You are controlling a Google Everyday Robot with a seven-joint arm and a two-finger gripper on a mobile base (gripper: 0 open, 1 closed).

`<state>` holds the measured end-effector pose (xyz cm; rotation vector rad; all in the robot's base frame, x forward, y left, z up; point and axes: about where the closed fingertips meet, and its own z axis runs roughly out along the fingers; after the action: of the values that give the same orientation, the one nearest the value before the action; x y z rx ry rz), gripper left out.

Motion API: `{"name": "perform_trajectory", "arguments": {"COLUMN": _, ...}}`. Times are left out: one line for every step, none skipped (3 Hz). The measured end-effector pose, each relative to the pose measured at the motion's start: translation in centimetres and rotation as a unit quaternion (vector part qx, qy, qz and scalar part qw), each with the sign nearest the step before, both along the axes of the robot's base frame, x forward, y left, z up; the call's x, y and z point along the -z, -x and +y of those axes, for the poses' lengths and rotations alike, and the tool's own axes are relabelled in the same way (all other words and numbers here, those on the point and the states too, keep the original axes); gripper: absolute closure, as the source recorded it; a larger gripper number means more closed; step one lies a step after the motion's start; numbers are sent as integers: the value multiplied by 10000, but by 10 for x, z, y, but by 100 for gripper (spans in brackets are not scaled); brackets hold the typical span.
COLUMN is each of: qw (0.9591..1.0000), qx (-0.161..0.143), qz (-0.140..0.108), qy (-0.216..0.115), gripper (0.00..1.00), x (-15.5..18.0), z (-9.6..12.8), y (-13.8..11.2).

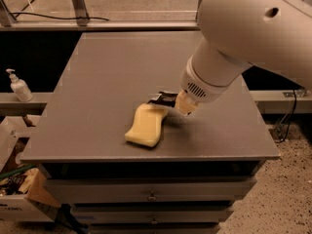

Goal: Move rxbar chocolate near orange

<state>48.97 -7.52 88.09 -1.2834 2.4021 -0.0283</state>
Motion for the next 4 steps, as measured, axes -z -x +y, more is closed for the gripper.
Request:
{"name": "perform_trajectory", "arguments": {"qw": 9999, "qx": 117, "qz": 96, "qy": 52, "gripper": 100, "x": 16, "z": -11, "y": 1}}
{"name": "perform_trajectory", "arguments": {"qw": 9997, "qx": 140, "qz": 198, "qy": 51, "gripper": 84, "x": 31, "z": -14, "y": -3}}
{"name": "perform_trajectory", "arguments": {"qw": 9995, "qx": 116, "qz": 295, "qy": 11, "gripper": 62, "x": 43, "z": -13, "y": -8}}
{"name": "perform_trajectory", "arguments": {"qw": 9994, "qx": 59, "qz": 350, "qy": -57, "gripper": 38, "x": 52, "z": -9, "y": -14}}
